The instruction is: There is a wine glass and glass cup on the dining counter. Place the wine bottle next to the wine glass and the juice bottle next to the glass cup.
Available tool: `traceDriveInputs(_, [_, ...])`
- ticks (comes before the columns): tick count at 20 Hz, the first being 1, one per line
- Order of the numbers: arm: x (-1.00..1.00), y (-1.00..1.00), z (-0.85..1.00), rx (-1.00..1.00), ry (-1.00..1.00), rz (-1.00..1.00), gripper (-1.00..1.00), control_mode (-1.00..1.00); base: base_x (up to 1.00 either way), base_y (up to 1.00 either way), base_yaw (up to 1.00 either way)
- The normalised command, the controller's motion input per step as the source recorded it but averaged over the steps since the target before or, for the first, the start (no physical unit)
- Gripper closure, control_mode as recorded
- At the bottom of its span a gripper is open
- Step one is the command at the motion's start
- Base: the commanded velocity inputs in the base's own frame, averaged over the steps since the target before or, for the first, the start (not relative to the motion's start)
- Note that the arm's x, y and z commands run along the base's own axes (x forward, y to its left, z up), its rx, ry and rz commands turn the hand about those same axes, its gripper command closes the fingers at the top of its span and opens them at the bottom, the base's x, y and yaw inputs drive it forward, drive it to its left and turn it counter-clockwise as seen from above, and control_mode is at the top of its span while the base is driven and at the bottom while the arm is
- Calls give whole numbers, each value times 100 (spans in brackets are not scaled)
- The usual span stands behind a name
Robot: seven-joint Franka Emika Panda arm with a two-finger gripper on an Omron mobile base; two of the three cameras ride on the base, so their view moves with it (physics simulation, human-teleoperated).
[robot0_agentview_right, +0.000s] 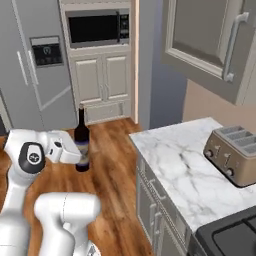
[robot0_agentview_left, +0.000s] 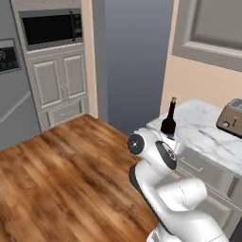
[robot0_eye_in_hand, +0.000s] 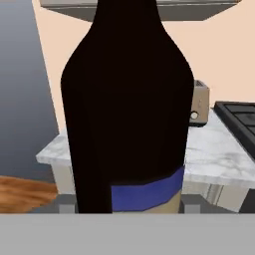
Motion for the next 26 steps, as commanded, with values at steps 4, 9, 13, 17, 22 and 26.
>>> traceDriveInputs(4, [0,0,0,0,0,0,100,100,-84,11,31])
traceDriveInputs(9, [0,0,0,0,0,0,100,100,-93,8,16])
traceDriveInputs(13, [0,0,0,0,0,0,100,100,-94,5,11])
traceDriveInputs(17, [0,0,0,0,0,0,100,100,-94,4,11])
traceDriveInputs(22, [0,0,0,0,0,0,100,100,-94,4,12])
traceDriveInputs(26, [0,0,0,0,0,0,100,100,-94,4,11])
